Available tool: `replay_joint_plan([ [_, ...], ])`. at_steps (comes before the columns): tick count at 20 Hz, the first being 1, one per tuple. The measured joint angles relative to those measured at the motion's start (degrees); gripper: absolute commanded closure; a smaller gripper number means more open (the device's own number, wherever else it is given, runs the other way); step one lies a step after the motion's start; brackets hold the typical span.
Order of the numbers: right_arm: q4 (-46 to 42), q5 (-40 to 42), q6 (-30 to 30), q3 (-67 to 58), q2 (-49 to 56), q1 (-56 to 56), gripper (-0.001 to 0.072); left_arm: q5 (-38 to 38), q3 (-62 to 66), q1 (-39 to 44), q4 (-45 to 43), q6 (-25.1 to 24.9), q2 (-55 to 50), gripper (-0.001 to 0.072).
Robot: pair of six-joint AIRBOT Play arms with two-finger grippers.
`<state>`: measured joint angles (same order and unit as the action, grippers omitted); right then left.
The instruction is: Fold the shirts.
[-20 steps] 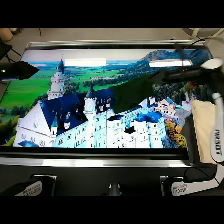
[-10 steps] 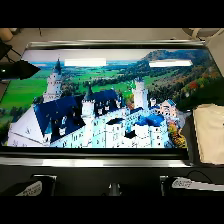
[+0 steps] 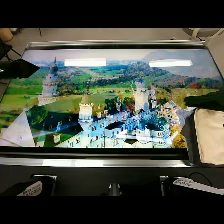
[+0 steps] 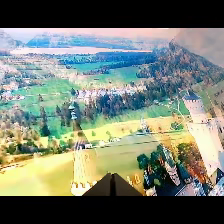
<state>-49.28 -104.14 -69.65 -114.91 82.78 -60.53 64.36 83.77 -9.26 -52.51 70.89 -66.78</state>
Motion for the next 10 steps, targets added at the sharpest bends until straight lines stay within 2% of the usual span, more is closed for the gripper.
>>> replay_joint_plan([
  [5, -15.39, -0.5, -0.28, 7.52, -5.46, -0.79, 0.0694, -0.52, 0.0, 0.02, 0.13, -0.28, 0.04, 0.0681],
  [10, -33.03, -0.61, 3.85, 31.06, -15.54, -0.94, 0.0694, -0.92, 0.0, 0.02, 0.92, -0.44, 0.04, 0.0681],
])
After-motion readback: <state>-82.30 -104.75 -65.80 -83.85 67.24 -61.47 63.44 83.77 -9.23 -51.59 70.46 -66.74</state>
